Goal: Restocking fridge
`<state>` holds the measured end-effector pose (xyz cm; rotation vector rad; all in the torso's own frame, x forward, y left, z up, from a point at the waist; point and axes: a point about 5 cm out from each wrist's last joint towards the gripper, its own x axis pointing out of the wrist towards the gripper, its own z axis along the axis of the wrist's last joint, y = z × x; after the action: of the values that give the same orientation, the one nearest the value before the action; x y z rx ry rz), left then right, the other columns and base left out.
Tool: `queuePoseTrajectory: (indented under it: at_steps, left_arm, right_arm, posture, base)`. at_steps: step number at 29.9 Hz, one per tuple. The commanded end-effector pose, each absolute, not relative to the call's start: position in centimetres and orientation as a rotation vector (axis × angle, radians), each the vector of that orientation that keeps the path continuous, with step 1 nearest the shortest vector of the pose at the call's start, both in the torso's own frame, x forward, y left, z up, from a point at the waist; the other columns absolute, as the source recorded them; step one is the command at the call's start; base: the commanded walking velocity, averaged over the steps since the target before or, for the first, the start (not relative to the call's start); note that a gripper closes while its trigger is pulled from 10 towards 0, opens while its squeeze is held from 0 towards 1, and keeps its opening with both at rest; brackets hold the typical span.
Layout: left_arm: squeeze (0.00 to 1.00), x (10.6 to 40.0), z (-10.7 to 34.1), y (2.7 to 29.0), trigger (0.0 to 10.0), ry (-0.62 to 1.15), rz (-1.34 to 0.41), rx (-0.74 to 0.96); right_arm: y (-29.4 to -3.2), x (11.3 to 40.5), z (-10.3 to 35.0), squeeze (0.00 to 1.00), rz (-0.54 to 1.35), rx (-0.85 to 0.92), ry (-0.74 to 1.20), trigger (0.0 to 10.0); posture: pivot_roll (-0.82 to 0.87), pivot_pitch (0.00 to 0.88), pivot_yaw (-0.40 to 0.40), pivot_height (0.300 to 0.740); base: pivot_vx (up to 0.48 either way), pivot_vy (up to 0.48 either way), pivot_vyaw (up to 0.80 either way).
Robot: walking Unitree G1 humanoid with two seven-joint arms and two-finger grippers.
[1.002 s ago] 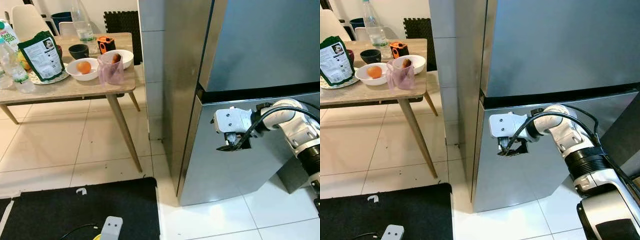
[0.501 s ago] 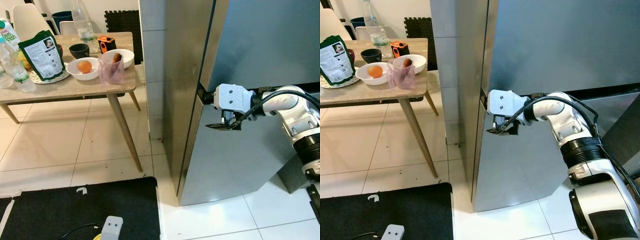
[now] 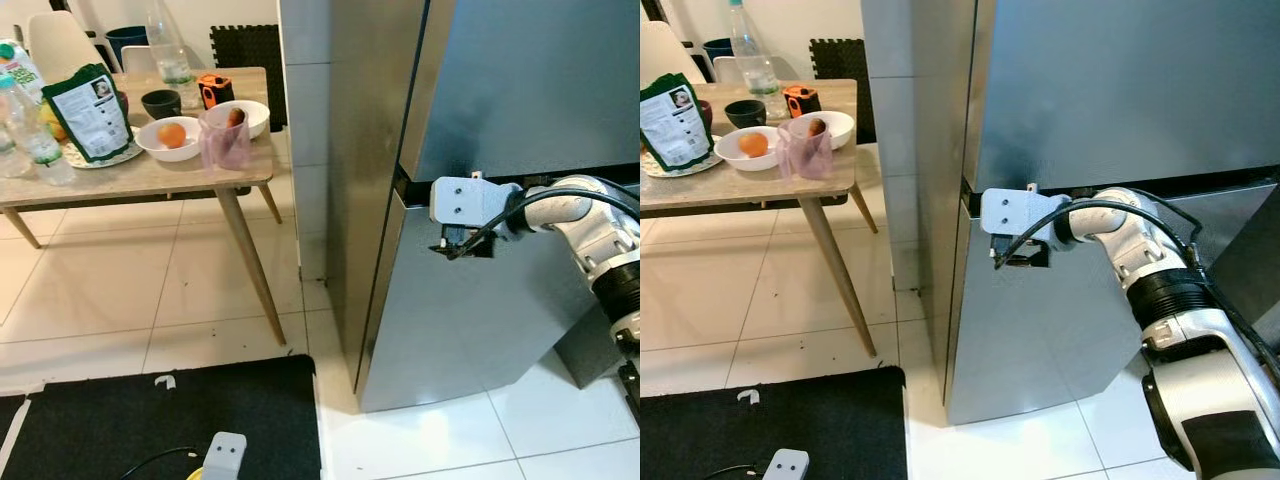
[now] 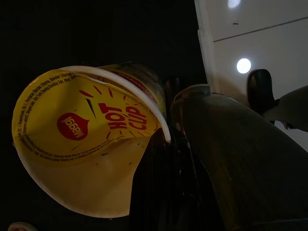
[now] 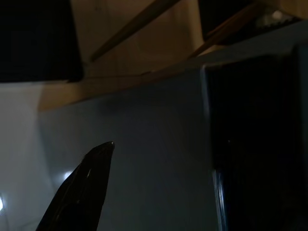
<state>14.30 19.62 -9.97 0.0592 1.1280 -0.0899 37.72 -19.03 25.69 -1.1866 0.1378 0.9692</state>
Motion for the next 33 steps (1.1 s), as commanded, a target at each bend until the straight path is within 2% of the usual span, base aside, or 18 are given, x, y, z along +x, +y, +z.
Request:
queuePoseTrajectory:
  at_steps: [1,9,12,17,22,28,33]
  left_arm:
    - [0.00,12.6,-10.6,19.3,10.0,1.194,-0.095,0.049]
    - [0.00,12.6,-10.6,19.3,10.0,1.194,-0.095,0.049]
    - [0.00,12.5,-10.6,19.3,10.0,1.195,-0.094,0.049]
    - [0.00,12.5,-10.7,19.3,10.0,1.197,-0.094,0.048]
    - [0.00,12.4,-10.7,19.3,10.0,1.197,-0.096,0.050]
    - [0.00,12.5,-10.7,19.3,10.0,1.196,-0.094,0.052]
    - [0.00,12.4,-10.7,19.3,10.0,1.197,-0.095,0.053]
  right_arm:
    - [-19.3,37.1,24.5,0.00,1.067,-1.190,0.225,10.0]
    - [-19.4,36.8,24.1,0.00,1.130,-1.220,0.292,10.0]
    - [-19.2,36.9,24.4,0.00,1.132,-1.225,0.267,10.0]
    - [-18.2,36.9,25.8,0.00,1.142,-1.123,0.124,10.0]
    - [-18.0,37.3,27.4,0.00,1.085,-1.076,0.023,10.0]
    - [-18.2,37.5,27.6,0.00,1.056,-1.087,0.019,10.0]
    - [-18.7,38.0,27.2,0.00,0.980,-1.174,0.071,10.0]
  posture:
    - [-0.05,0.094,-0.047,0.740]
    - [-0.05,0.096,-0.047,0.740]
    - [-0.04,0.096,-0.047,0.740]
    - [-0.04,0.097,-0.048,0.740]
    - [-0.05,0.097,-0.047,0.740]
    - [-0.05,0.094,-0.047,0.740]
    - [-0.05,0.095,-0.047,0.740]
  base:
    - [0.000,0.000,0.00]
    - [0.000,0.000,0.00]
    - [0.000,0.000,0.00]
    - [0.000,0.000,0.00]
    - [0.000,0.000,0.00]
    - [0.000,0.000,0.00]
    - [0.000,0.000,0.00]
